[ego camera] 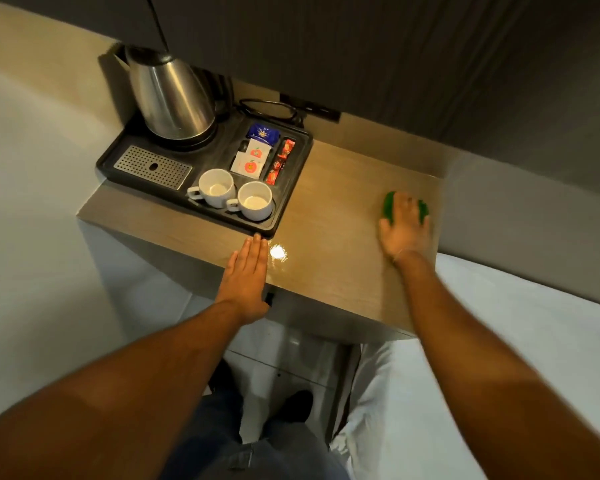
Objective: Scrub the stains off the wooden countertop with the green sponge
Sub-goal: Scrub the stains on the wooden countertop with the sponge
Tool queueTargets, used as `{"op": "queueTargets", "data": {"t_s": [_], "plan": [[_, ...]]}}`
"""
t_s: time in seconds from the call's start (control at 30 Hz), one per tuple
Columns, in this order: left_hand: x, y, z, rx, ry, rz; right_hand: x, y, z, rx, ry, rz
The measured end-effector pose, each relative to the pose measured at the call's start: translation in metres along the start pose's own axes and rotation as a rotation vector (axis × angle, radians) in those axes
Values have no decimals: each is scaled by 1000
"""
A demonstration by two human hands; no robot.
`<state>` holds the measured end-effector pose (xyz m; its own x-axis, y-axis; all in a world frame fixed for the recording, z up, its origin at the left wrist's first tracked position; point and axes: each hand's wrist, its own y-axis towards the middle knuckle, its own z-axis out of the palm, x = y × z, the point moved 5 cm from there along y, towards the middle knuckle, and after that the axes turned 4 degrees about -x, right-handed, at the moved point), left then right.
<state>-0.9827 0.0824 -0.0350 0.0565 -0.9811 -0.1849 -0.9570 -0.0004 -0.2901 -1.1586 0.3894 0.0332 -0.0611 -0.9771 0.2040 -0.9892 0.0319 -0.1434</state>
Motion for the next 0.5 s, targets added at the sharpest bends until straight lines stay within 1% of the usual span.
{"op": "queueTargets", "data": {"t_s": [0.07,0.13,0.27,0.37,0.43,0.5], "plan": [[0,1,-1,13,17,-9,-22,41,-10,46,-1,47],[0,3,-1,33,39,-19,-32,70,-14,42,6,79],[0,4,0,66,63,-20,-33,78,-10,14,55,141],[-1,3,-1,56,63,-18,-25,32,2,-26,66,77],[0,3,-2,55,44,-16,-21,-20,18,-87,66,5],[0,4,-1,71,29,-14,-17,-84,39,-95,91,-15]]}}
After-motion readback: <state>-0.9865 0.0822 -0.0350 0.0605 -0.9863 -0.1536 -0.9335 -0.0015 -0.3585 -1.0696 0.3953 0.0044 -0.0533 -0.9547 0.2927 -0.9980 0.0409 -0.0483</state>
